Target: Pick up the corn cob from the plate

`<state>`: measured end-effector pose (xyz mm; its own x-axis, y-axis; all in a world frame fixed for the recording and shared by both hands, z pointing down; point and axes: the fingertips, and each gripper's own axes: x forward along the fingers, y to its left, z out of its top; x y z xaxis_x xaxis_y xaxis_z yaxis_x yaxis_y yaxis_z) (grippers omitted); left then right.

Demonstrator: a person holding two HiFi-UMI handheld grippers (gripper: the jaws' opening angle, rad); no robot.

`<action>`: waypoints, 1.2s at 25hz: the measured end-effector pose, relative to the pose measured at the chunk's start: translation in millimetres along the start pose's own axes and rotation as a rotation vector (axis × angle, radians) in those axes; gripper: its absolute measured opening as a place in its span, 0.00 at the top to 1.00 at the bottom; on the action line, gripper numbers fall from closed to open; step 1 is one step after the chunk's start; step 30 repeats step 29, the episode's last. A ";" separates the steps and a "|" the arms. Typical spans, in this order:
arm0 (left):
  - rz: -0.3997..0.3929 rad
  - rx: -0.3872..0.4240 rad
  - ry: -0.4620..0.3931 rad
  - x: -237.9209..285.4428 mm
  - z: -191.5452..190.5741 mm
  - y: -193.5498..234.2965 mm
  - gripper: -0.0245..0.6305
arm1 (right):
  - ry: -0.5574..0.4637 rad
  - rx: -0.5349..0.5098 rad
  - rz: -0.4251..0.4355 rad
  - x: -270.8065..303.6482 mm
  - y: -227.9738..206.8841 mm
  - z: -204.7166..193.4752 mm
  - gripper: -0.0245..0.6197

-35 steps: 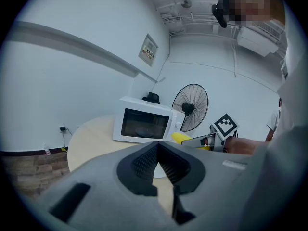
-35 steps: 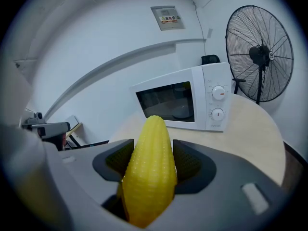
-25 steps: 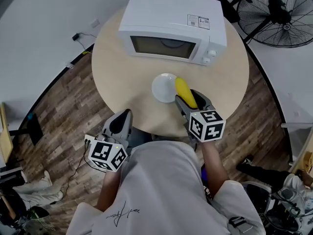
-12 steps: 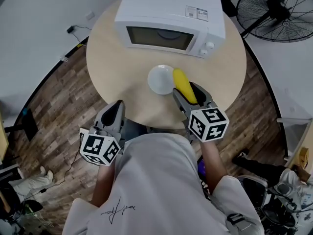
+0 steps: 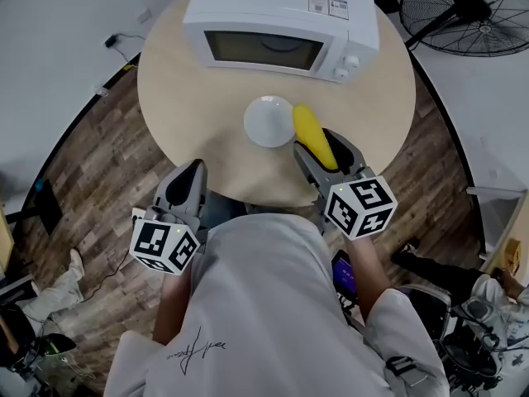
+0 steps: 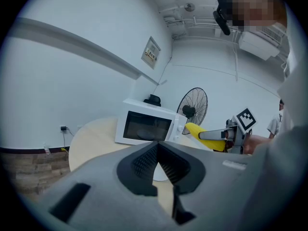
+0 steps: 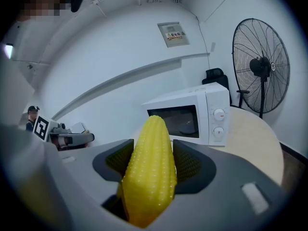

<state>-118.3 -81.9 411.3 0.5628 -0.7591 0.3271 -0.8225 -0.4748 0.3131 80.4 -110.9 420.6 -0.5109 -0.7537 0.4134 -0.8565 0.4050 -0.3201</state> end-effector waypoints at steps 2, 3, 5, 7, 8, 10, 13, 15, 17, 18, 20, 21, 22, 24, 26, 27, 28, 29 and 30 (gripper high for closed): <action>-0.001 0.001 0.001 1.6 0.8 0.5 0.96 | -0.005 -0.013 0.004 -1.6 0.3 0.4 0.54; -0.001 0.002 0.003 2.4 1.1 0.9 0.96 | -0.005 -0.015 0.007 -1.7 0.1 0.6 0.54; 0.000 0.004 0.005 3.7 1.6 1.7 0.96 | -0.002 -0.016 0.014 -1.1 -0.6 1.3 0.54; 0.001 0.005 0.005 4.1 1.4 1.4 0.96 | 0.002 -0.016 0.021 -1.1 -1.3 2.0 0.54; 0.002 0.005 0.006 4.2 1.1 0.9 0.96 | 0.003 -0.017 0.025 -1.3 -1.6 2.4 0.54; 0.003 0.004 0.006 4.3 1.0 -0.3 0.96 | 0.005 -0.019 0.029 -1.4 -2.6 3.3 0.54; 0.007 0.002 0.006 4.9 1.3 -1.5 0.96 | 0.008 -0.013 0.035 -0.8 -4.4 3.4 0.54; 0.009 0.002 0.007 5.2 1.0 -1.6 0.96 | 0.012 -0.008 0.039 -0.2 -5.1 2.4 0.54; 0.010 0.003 0.008 5.2 0.8 -2.0 0.96 | 0.014 -0.004 0.043 -0.3 -5.2 1.5 0.54; 0.011 0.003 0.009 5.3 0.6 -2.5 0.96 | 0.015 -0.001 0.045 -0.6 -5.4 1.0 0.54; 0.010 0.003 0.011 6.2 0.1 -4.1 0.96 | 0.017 0.003 0.049 -1.2 -6.4 0.0 0.54; 0.009 0.002 0.012 7.2 -0.2 -5.1 0.96 | 0.018 0.005 0.050 -1.4 -7.1 -0.7 0.54; 0.007 0.003 0.014 8.3 -0.5 -6.3 0.96 | 0.020 0.008 0.050 -1.6 -7.9 -1.6 0.54; 0.001 0.006 0.020 11.0 -0.9 -9.2 0.96 | 0.022 0.018 0.050 -2.4 -10.0 -4.0 0.54; -0.003 0.007 0.023 13.5 -1.0 -11.4 0.96 | 0.024 0.029 0.049 -2.8 -12.5 -6.0 0.54; -0.004 0.007 0.023 14.5 -1.0 -12.1 0.96 | 0.025 0.034 0.049 -2.8 -13.7 -6.8 0.54; -0.004 0.006 0.024 15.4 -1.1 -12.8 0.96 | 0.027 0.038 0.049 -2.8 -14.9 -7.6 0.54; -0.004 0.005 0.024 16.2 -1.3 -13.5 0.96 | 0.028 0.042 0.049 -2.7 -16.0 -8.4 0.54; -0.004 0.005 0.024 16.2 -1.3 -13.5 0.96 | 0.028 0.042 0.049 -2.7 -16.0 -8.4 0.54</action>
